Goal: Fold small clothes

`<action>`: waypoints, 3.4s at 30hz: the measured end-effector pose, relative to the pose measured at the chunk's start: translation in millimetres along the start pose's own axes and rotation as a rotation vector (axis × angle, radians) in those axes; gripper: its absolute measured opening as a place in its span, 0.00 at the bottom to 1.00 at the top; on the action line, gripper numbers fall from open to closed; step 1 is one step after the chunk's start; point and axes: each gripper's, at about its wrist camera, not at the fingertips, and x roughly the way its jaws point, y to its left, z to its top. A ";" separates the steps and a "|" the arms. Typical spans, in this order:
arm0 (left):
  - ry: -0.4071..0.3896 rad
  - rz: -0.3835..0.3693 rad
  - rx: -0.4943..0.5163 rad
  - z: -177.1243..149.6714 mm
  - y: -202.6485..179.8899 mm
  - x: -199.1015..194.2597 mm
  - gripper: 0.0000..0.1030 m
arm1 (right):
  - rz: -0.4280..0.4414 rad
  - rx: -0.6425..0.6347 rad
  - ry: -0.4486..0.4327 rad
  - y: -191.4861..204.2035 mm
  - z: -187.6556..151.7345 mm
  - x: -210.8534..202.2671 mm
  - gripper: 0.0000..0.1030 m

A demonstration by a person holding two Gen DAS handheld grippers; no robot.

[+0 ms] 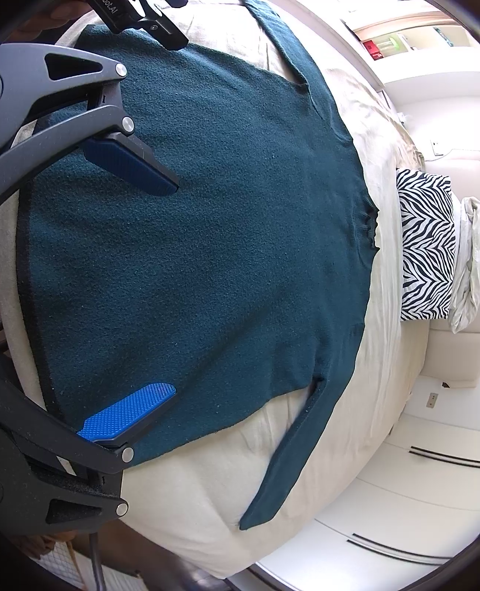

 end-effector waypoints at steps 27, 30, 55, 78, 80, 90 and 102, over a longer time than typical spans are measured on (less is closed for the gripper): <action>0.056 -0.194 0.053 92.7 -41.1 77.2 1.00 | 0.269 1.227 -0.192 -440.5 -3.5 137.7 0.93; 0.054 -0.225 0.046 97.0 -52.9 87.3 1.00 | 0.264 1.257 -0.222 -464.2 2.7 151.4 0.86; 0.091 -0.513 -0.299 153.6 -9.4 163.7 1.00 | 0.361 0.378 -0.237 -207.9 274.2 165.2 0.09; 0.272 -0.628 -0.269 162.2 -78.3 220.1 0.78 | 0.728 0.447 0.013 -95.3 102.8 202.7 0.58; 0.290 -0.582 -0.227 164.4 -87.7 222.2 0.53 | 0.750 0.530 0.004 -119.1 90.8 201.9 0.58; 0.065 -0.527 -0.232 201.6 -47.4 193.2 0.08 | 0.781 0.793 -0.032 -198.5 68.4 217.3 0.58; 0.059 -0.452 -0.315 170.7 -0.2 253.4 0.12 | 0.806 0.846 0.025 -179.2 113.2 243.8 0.58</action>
